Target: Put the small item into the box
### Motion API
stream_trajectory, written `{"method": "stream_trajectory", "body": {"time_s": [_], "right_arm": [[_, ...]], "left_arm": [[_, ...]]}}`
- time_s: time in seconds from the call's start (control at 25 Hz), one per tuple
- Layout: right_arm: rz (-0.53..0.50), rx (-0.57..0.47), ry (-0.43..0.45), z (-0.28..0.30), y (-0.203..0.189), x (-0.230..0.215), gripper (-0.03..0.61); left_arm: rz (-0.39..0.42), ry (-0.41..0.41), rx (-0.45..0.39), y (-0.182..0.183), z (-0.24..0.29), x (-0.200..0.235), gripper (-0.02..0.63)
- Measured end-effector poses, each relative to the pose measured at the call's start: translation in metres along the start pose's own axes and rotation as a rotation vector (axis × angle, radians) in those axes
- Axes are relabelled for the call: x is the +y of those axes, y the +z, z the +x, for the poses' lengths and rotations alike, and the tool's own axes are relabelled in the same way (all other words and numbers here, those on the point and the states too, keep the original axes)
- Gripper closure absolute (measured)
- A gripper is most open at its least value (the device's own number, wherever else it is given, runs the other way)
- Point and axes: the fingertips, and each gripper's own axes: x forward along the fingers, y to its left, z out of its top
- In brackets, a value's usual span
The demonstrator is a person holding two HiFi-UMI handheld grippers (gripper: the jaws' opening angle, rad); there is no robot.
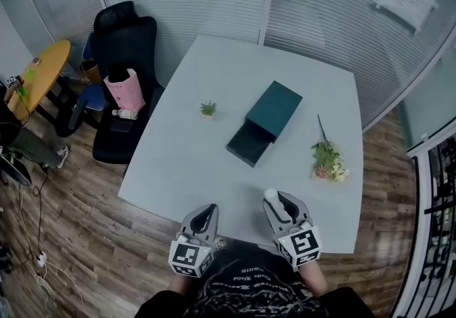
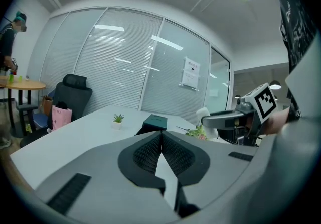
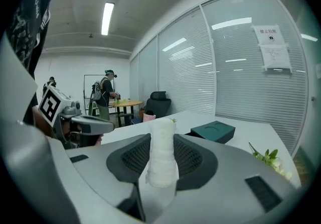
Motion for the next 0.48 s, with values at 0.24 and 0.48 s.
{"method": "stream_trajectory", "body": {"time_s": [0.24, 0.48], "right_arm": [[-0.062, -0.013, -0.022, 0.026, 0.027, -0.032, 0.436], [-0.111, 0.074, -0.032, 0.057, 0.041, -0.074, 0.434]], "left_arm": [[-0.006, 0.013, 0.017, -0.006, 0.011, 0.005, 0.595], [0.001, 0.01, 0.017, 0.0, 0.022, 0.003, 0.595]]}}
